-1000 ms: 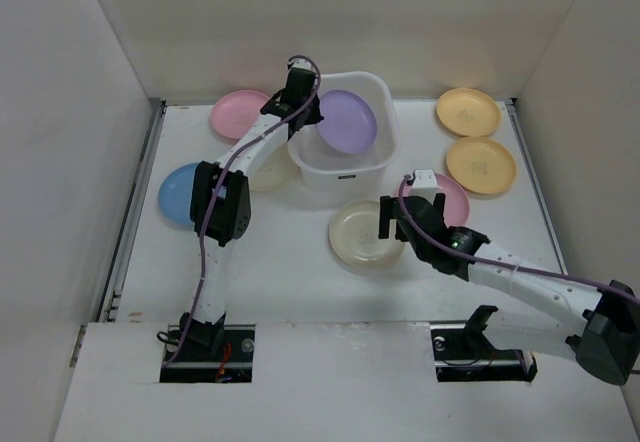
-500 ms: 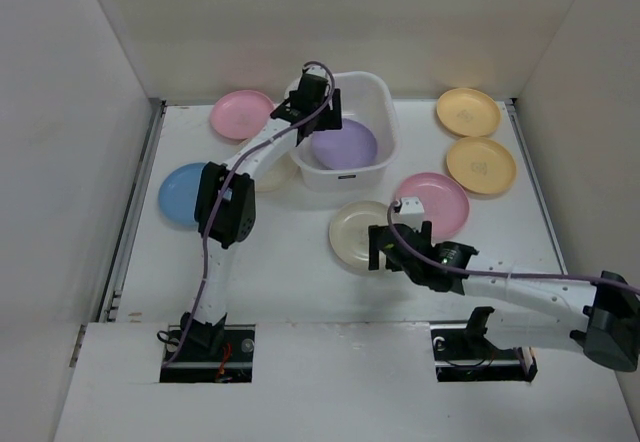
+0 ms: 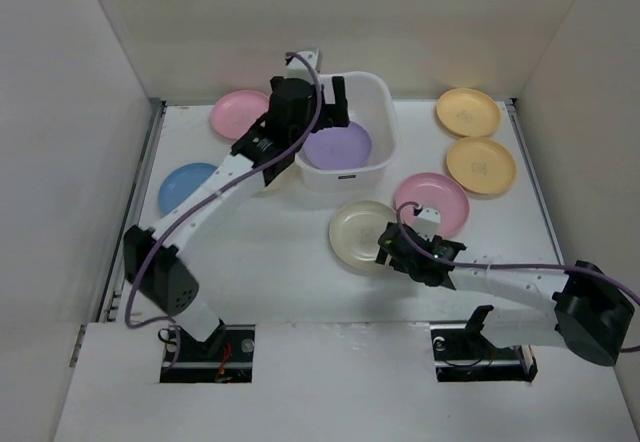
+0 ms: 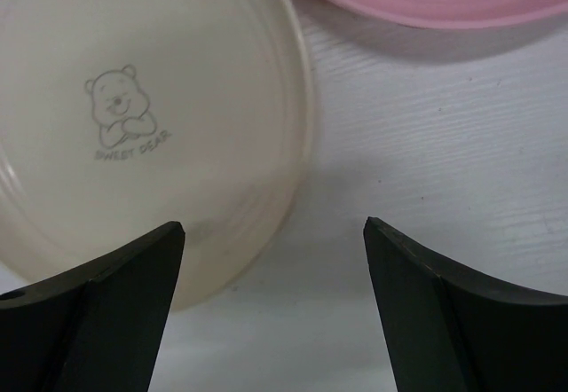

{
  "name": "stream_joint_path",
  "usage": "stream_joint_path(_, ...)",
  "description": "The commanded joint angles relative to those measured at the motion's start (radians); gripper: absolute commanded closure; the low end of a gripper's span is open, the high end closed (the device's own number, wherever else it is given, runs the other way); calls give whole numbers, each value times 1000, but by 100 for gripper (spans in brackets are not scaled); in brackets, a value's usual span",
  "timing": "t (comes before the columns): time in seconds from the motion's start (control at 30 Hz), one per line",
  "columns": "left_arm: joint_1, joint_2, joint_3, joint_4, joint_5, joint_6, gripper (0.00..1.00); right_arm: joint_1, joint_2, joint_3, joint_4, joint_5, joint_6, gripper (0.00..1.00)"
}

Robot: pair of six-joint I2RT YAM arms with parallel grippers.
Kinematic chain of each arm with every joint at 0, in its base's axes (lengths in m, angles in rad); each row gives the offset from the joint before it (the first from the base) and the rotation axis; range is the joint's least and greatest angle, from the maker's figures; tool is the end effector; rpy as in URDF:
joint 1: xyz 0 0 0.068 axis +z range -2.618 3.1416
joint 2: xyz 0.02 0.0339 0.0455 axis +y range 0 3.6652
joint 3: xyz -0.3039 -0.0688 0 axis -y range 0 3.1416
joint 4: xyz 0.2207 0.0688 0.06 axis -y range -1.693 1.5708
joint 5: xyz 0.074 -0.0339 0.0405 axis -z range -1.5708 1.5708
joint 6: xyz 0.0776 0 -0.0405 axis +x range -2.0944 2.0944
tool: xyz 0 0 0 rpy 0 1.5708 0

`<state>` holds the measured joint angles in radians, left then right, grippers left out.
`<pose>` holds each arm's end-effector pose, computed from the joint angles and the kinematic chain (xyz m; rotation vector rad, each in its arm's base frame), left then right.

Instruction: Place the plates into the plastic bin on the countertop

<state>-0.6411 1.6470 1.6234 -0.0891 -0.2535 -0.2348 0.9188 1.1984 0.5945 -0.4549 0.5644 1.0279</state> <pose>0.3429 -0.2316 0.4545 0.1524 1.6926 -0.4447 0.1504 0.1287 0.1990 0.3122 2.3823 0.1277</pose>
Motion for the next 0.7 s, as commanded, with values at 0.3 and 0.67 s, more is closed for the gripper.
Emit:
stream_joint_path(0.3, 5, -417, -542, 115, -193, -93, 0, -76, 130, -47, 225, -64, 144, 47)
stream_joint_path(0.67, 27, -670, -819, 13, -225, -152, 0, 24, 184, -13, 231, -133, 143, 100)
